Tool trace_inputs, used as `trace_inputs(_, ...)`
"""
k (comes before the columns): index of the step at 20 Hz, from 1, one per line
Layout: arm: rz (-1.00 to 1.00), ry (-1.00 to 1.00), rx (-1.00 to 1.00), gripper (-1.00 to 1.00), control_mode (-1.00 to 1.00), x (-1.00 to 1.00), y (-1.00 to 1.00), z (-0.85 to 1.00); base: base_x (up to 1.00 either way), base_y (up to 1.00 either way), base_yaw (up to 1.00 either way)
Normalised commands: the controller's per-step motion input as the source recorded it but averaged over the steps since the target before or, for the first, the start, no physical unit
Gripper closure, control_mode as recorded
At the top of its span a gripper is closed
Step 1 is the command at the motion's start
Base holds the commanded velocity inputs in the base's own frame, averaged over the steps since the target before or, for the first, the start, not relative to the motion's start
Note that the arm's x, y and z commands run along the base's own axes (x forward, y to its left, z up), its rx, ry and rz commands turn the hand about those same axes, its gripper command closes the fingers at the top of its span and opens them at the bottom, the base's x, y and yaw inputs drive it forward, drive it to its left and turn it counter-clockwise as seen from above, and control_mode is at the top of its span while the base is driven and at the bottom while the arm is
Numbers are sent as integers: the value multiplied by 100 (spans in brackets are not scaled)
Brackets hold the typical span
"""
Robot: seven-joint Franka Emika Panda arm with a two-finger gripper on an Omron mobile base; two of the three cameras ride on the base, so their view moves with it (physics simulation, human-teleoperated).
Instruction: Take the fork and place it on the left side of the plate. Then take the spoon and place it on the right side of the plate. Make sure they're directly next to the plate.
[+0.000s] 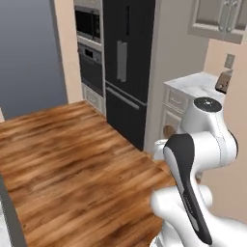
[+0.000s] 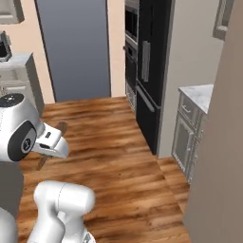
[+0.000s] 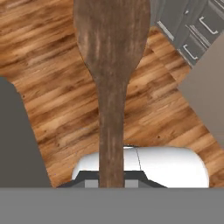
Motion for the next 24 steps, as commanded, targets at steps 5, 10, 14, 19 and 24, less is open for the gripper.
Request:
trace_inputs(5, 0, 0, 0, 100, 100, 0, 0, 0, -97, -36, 45)
trace_inputs(10, 0, 0, 0, 100, 100, 0, 0, 0, -100, -18, 41)
trace_inputs(14, 0, 0, 0, 100, 100, 0, 0, 0, -100, 0, 36)
trace_inputs(19, 0, 0, 0, 100, 100, 0, 0, 0, -95, 30, 25)
trace_inputs(24, 0, 0, 0, 100, 100, 0, 0, 0, -66, 92, 13)
